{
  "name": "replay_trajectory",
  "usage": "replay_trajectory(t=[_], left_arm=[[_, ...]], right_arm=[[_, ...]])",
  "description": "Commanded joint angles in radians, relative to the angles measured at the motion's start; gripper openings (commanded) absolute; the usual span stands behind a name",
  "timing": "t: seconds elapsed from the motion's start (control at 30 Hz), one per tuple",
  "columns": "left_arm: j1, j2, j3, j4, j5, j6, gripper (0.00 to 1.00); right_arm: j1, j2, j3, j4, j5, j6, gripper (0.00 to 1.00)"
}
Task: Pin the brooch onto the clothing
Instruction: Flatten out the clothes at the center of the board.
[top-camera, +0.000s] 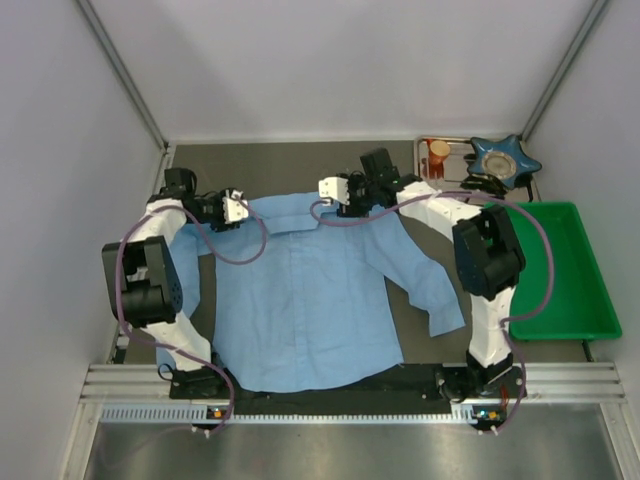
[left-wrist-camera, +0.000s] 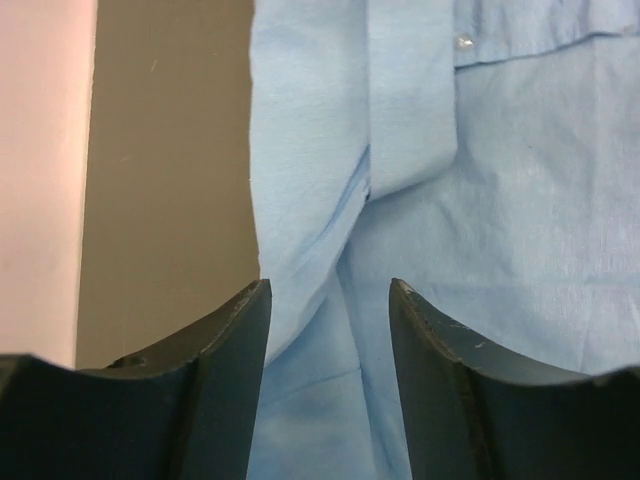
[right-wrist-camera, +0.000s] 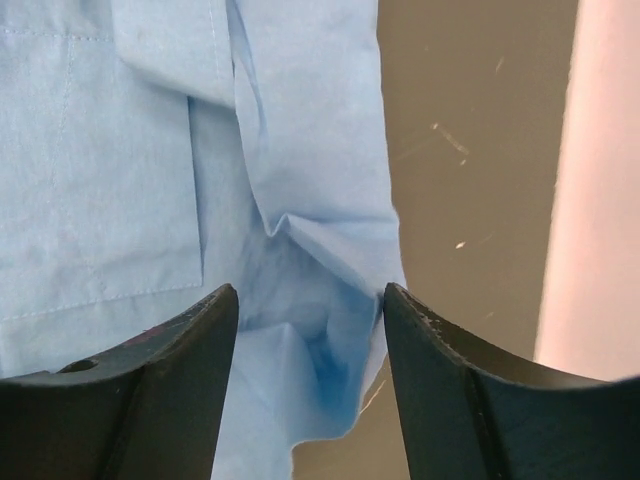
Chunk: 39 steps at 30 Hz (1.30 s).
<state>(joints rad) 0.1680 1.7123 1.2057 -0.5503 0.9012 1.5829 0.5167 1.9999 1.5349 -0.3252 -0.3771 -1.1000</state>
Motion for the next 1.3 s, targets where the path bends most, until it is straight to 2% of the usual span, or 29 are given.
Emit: replay_trajectory(t=[0.0,0.2,0.37,0.57,0.73,0.87,0.97,1.0,1.03,1.1,1.23,1.27], left_arm=[[-0.01,0.015,-0.04,0.027,0.053,0.218,0.55],[-0.041,0.035,-0.069,0.042,0.012,0.31,0.55],[-0.073,0.033,-0.146,0.173,-0.045,0.327,0.53],[-0.107,0.055,-0.167,0.291,-0.085,0.255,0.37],[-0.114,0.07,-0.156,0.303,-0.094,0.239,0.32],[-0.116,0.086,-0.149,0.314,-0.102,0.235,0.27],[-0.124,0.093,-0.159,0.39,-0.119,0.171,0.21],[-0.124,0.093,-0.164,0.459,-0.117,0.139,0.15],[-0.124,0.096,-0.163,0.484,-0.119,0.105,0.12],[-0.124,0.115,-0.149,0.536,-0.123,-0.016,0.01],[-0.124,0.188,-0.057,0.746,-0.174,-0.358,0.0],[-0.124,0.207,-0.032,0.816,-0.195,-0.488,0.0]], right_arm=[[0.029,-0.04,-0.021,0.164,-0.055,-0.141,0.59],[0.048,-0.029,-0.047,0.218,-0.01,-0.178,0.67],[0.028,-0.042,-0.068,0.218,-0.005,-0.219,0.66],[0.037,-0.038,-0.096,0.206,-0.028,-0.316,0.56],[0.04,-0.018,-0.117,0.196,-0.034,-0.402,0.57],[0.045,0.037,-0.125,0.38,0.055,-0.411,0.55],[0.052,0.094,-0.122,0.512,0.148,-0.403,0.41],[0.052,0.111,-0.119,0.575,0.162,-0.391,0.26],[0.051,0.117,-0.102,0.59,0.178,-0.341,0.15],[0.049,0.129,-0.046,0.589,0.217,-0.281,0.0],[0.029,0.186,0.08,0.528,0.263,-0.09,0.0],[0.028,0.2,0.111,0.511,0.279,-0.055,0.0]])
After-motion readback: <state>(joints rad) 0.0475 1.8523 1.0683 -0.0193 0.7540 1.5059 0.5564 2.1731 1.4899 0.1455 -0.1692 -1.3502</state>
